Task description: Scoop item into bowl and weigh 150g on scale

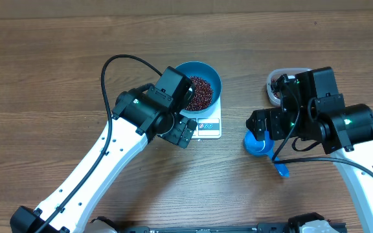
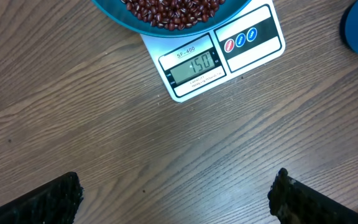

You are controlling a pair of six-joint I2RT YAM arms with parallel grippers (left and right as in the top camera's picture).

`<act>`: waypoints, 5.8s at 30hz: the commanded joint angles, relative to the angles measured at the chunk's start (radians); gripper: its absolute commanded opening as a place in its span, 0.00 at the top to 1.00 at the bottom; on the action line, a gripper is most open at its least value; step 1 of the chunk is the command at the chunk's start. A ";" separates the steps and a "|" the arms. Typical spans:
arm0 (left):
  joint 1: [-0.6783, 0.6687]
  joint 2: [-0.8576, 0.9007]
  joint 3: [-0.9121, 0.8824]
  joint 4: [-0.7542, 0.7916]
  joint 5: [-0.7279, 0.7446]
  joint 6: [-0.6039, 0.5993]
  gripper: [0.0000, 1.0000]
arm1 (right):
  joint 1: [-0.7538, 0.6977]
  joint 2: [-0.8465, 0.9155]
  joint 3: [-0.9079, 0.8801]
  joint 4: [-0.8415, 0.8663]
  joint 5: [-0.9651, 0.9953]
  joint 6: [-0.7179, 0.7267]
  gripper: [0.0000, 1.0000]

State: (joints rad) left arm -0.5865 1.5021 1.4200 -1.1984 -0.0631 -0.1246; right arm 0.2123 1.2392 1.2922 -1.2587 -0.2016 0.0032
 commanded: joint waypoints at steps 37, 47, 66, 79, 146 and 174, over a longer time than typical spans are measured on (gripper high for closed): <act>0.360 -1.440 -1.234 0.849 0.077 -0.423 0.00 | 0.004 -0.011 0.025 0.000 0.011 -0.005 0.00; 0.581 -1.499 -1.416 1.126 0.016 -0.438 0.00 | 0.004 -0.011 0.025 0.000 0.011 -0.005 0.00; 0.738 -1.498 -1.415 1.122 0.097 -0.040 0.00 | 0.004 -0.011 0.025 0.000 0.011 -0.005 0.00; 0.738 -1.498 -1.415 1.122 0.097 -0.040 0.00 | 0.004 -0.011 0.025 0.000 0.011 -0.005 0.00; 0.738 -1.498 -1.415 1.122 0.097 -0.040 0.00 | -0.051 -1.236 -1.285 1.178 0.226 0.119 0.00; 0.738 -1.498 -1.415 1.122 0.097 -0.040 0.01 | -0.051 -1.236 -1.284 1.178 0.226 0.119 0.00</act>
State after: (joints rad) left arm 0.1459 0.0113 0.0097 -0.0765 0.0265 -0.1795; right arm 0.1650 0.0147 0.0185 -0.0868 0.0151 0.1299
